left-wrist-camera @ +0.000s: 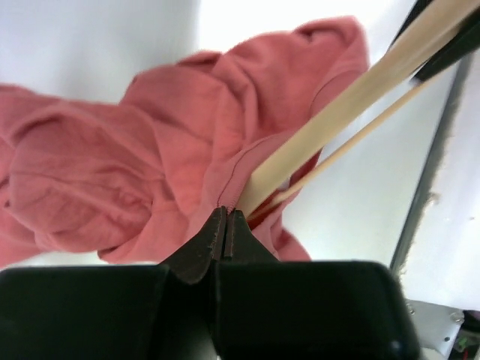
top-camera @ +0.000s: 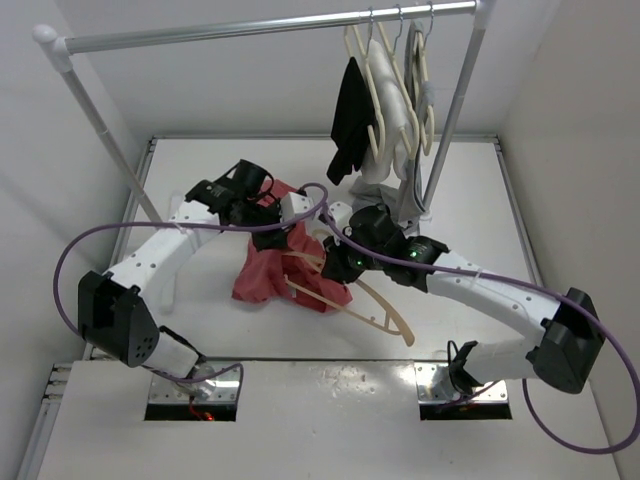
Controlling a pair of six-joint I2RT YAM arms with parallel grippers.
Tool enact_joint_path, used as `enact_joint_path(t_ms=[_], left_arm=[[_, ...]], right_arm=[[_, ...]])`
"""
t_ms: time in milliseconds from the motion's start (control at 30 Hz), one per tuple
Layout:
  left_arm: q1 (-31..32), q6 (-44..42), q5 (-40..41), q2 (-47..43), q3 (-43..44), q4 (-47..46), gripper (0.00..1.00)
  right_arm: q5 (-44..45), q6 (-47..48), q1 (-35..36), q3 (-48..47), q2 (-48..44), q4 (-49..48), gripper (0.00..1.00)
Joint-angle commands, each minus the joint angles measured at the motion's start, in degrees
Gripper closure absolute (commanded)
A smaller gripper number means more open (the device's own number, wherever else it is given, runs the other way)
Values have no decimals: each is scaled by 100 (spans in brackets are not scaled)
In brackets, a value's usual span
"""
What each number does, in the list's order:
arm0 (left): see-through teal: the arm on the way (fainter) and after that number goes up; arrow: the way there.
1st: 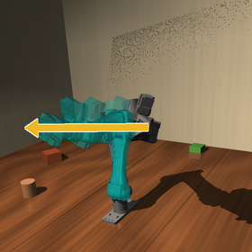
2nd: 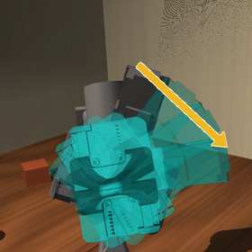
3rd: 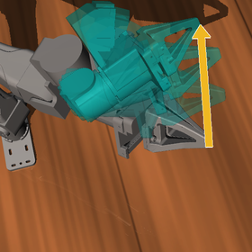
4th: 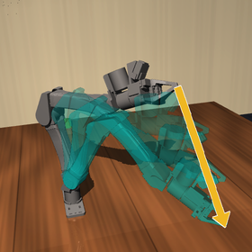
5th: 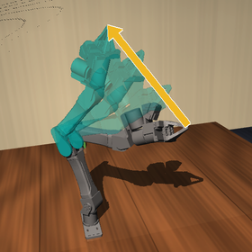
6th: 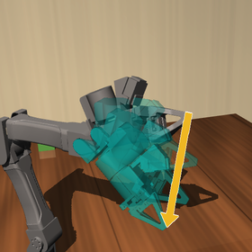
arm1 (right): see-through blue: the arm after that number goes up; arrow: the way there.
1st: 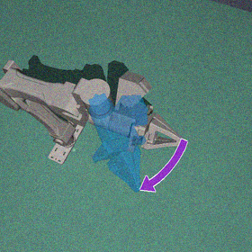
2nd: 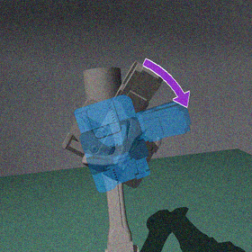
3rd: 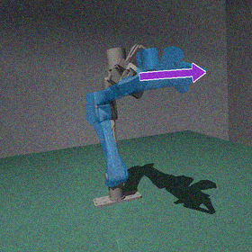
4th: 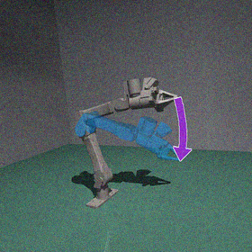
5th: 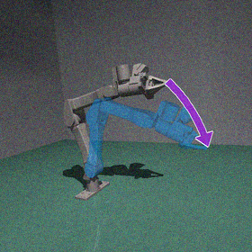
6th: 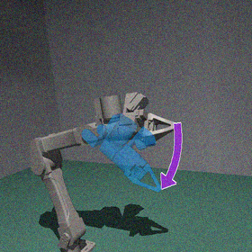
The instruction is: Place the t-shirt on the hanger
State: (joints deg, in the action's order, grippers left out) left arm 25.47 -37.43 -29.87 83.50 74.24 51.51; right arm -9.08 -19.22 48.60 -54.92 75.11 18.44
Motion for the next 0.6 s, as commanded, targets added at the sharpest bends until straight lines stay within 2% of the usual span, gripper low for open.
enact_joint_path(t_ms=[0, 133, 267, 433, 467, 567], left_arm=[[37, 174, -677, -238, 468, 44, 100], [37, 490, -1212, -238, 1038, 44, 100], [387, 763, -1135, -124, 1583, 44, 100], [467, 843, -1118, -141, 1516, 44, 100], [467, 773, -918, -141, 1271, 44, 97], [467, 483, -531, -282, 1006, 44, 67]], right_arm=[[-234, 41, 88, -177, -58, -560, 100], [-287, -11, 211, -177, -181, -884, 100], [-349, -11, 334, -177, 73, -1061, 100], [-86, -11, 387, -107, 119, -1333, 100], [-15, -72, 387, -46, 66, -1403, 100], [213, -73, 387, 165, -127, -1571, 100]])
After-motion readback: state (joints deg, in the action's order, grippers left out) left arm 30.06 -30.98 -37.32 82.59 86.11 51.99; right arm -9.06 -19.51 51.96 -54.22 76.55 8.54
